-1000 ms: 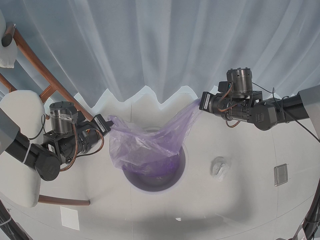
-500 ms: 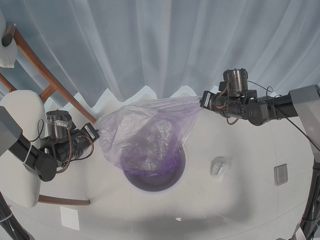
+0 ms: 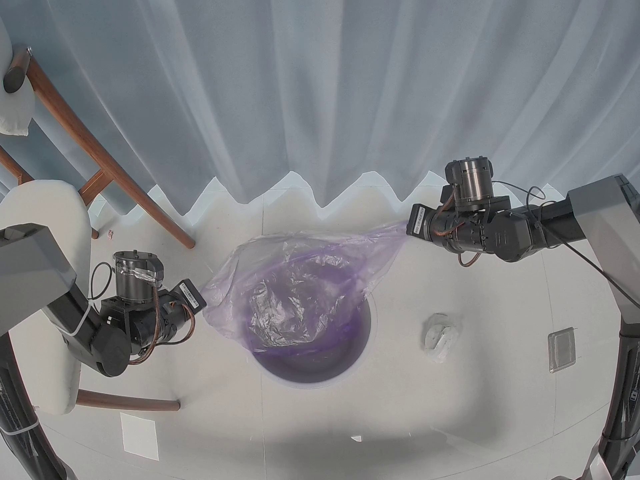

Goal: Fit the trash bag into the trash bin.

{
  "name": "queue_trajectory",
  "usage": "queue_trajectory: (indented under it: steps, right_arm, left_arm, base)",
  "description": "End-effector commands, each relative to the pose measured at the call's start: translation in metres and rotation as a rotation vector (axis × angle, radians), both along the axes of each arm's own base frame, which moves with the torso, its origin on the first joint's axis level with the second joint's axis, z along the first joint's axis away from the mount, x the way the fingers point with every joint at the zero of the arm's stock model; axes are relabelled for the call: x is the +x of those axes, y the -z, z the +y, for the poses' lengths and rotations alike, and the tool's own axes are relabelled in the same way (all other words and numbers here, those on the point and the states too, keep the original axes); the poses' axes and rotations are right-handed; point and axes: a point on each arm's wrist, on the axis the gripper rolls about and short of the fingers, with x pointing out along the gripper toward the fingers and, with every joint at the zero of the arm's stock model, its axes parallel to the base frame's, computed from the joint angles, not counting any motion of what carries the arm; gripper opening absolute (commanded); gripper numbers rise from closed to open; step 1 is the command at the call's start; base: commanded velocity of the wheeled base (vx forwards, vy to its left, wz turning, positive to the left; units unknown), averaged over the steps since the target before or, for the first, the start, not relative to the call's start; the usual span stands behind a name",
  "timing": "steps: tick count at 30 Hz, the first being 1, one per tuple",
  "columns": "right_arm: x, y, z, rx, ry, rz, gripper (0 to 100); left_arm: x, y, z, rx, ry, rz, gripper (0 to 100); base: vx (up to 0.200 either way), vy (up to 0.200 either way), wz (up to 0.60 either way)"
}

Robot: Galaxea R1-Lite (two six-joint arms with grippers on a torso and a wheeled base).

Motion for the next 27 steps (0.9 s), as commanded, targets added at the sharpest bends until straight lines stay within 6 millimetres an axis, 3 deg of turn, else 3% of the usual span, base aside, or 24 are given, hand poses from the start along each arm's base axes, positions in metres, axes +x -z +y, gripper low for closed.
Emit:
queue_trajectory:
  steps: [1, 9, 10, 14, 15, 17, 21, 22, 27]
  right_arm:
    - [-0.007, 0.021, 0.001, -0.029, -0.009, 0.062, 0]
    - [-0.009, 0.032, 0.010, -0.018, -0.023, 0.070, 0]
    - [-0.009, 0.032, 0.010, -0.018, -0.023, 0.070, 100]
    - [-0.010, 0.008, 0.009, 0.091, 0.014, 0.016, 100]
    - [-0.017, -0.012, 0.010, 0.180, 0.036, 0.013, 100]
    - [-0.032, -0.028, 0.018, 0.265, 0.016, 0.041, 100]
    - [-0.050, -0.037, 0.026, 0.301, 0.008, 0.117, 100]
    - [-0.063, -0.040, 0.037, 0.306, -0.008, 0.167, 100]
    - [-0.083, -0.042, 0.064, 0.358, -0.033, 0.240, 100]
  left_arm:
    - [-0.005, 0.020, 0.000, 0.022, 0.005, 0.072, 0]
    - [-0.013, 0.019, -0.014, -0.004, 0.056, 0.014, 0]
    - [-0.013, 0.019, -0.014, -0.004, 0.056, 0.014, 0]
    - [-0.013, 0.005, -0.024, -0.031, 0.086, -0.117, 0]
    - [-0.015, 0.001, -0.026, -0.037, 0.095, -0.146, 0]
    - [-0.022, -0.004, -0.029, -0.040, 0.107, -0.161, 0]
    - [-0.031, -0.010, -0.031, -0.047, 0.128, -0.175, 0]
    - [-0.037, -0.013, -0.032, -0.048, 0.138, -0.184, 0]
    - [-0.043, -0.023, -0.030, -0.029, 0.150, -0.231, 0]
  base:
    - [0.000, 0.000, 0.00]
    - [0.000, 0.000, 0.00]
    - [0.000, 0.000, 0.00]
    - [0.000, 0.000, 0.00]
    - [0.000, 0.000, 0.00]
    - [0.000, 0.000, 0.00]
    - [0.000, 0.000, 0.00]
    - [0.000, 0.000, 0.00]
    - [0.000, 0.000, 0.00]
